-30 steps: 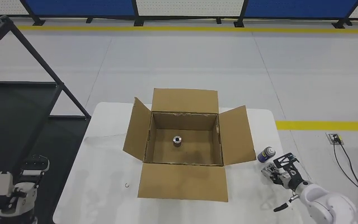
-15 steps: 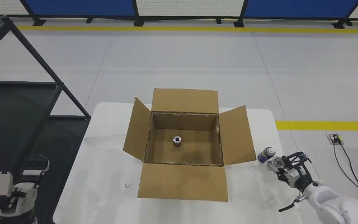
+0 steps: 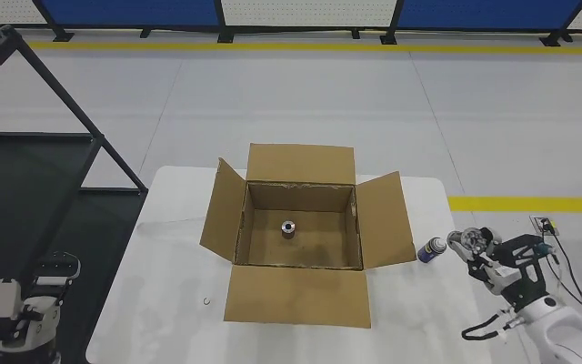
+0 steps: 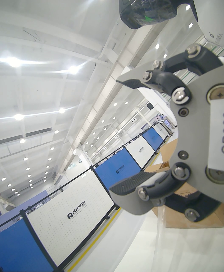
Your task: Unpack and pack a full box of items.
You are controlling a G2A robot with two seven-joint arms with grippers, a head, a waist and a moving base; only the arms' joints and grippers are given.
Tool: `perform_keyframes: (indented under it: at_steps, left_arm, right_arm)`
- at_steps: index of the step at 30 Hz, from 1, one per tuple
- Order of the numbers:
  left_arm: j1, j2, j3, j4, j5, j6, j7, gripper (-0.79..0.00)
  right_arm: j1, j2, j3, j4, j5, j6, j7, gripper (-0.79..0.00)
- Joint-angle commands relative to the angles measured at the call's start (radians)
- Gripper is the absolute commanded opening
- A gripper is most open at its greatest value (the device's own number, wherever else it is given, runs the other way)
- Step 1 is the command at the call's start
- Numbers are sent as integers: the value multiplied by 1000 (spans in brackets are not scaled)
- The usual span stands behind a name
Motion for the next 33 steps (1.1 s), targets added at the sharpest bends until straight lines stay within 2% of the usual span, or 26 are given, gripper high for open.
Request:
perform_keyframes:
  at_steps: [1,10,21,26,33]
  left_arm:
    - [0,0,0,0,0,0,0,0]
    - [0,0,0,0,0,0,0,0]
    - [0,0,0,0,0,0,0,0]
    - [0,0,0,0,0,0,0,0]
    - [0,0,0,0,0,0,0,0]
  right_arm:
    - [-10,1,1,-41,10,3,5,-785]
    - [-4,1,-121,-206,-3,28,53,-785]
    - [78,-1,-405,-305,-171,25,141,-785]
    - [173,-12,-566,-260,-259,79,204,-785]
    - [426,-53,-781,-54,-270,212,346,-785]
